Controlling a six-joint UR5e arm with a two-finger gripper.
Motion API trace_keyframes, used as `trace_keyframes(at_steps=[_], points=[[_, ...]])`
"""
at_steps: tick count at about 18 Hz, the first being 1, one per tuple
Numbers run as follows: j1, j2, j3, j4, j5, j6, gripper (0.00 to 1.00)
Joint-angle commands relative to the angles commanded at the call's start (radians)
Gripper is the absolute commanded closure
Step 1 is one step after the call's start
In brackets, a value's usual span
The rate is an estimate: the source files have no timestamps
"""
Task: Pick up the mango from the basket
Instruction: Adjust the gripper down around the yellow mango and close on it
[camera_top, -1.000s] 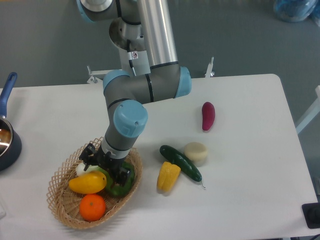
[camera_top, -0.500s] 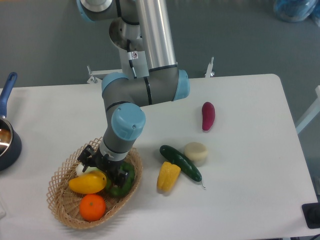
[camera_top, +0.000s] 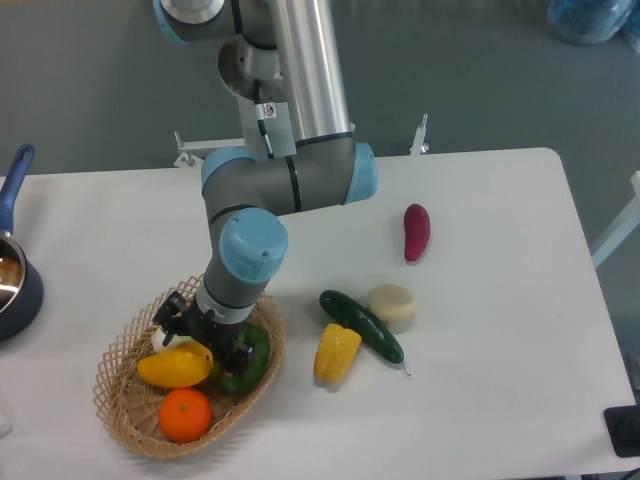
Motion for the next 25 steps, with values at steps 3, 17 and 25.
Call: trace_keyframes(at_steps=[3,17,25], points=[[0.0,0.0,-0.002,0.0,0.002,0.003,0.04],[-0.015,0.012,0.0,-0.002,0.035,0.009,0.49],[0.003,0.089,-0.017,-0.003,0.029,0.061,0.51]])
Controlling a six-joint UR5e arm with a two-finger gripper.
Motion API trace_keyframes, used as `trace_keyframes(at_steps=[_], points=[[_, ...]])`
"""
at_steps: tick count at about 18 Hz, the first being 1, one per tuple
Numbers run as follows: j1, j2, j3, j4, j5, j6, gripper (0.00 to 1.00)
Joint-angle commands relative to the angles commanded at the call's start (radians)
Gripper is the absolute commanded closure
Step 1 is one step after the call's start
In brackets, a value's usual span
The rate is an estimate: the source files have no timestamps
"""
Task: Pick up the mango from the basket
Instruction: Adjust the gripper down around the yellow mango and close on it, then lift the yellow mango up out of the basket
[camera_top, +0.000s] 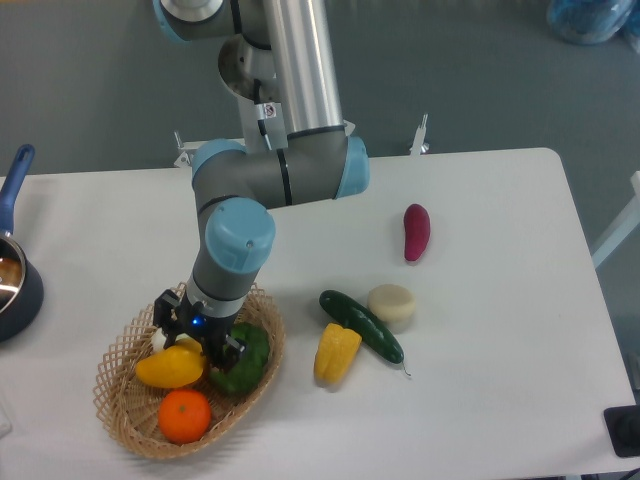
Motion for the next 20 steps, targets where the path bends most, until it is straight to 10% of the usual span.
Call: trace_keyframes(at_steps=[10,20], points=[[0.13,0.12,0.021,0.0,-0.005,0.063,0.52],[0.367,0.115,0.255,0.0,-0.229,0.0,0.52]])
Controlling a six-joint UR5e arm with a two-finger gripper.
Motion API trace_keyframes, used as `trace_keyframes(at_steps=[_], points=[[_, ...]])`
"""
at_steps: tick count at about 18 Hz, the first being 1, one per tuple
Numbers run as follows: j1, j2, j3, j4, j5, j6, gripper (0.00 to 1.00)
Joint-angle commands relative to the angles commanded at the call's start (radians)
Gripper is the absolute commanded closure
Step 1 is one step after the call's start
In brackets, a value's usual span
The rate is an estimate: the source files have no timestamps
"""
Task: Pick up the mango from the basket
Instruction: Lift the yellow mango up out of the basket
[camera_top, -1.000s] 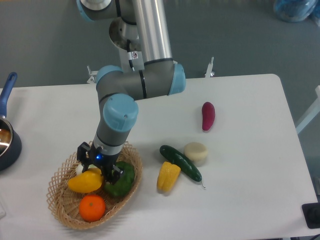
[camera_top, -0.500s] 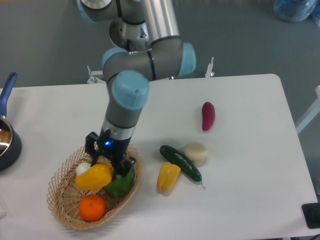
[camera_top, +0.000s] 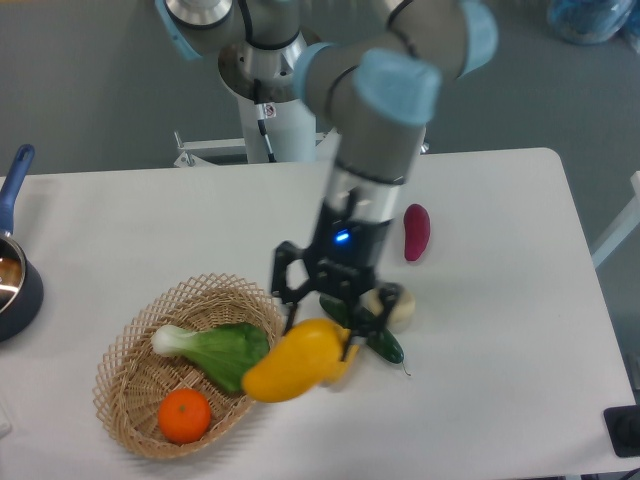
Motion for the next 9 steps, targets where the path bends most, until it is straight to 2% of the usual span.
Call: trace_keyframes(at_steps=[9], points=[[0.049,0.006,0.006,0.0,-0.017,0.011,0.51]])
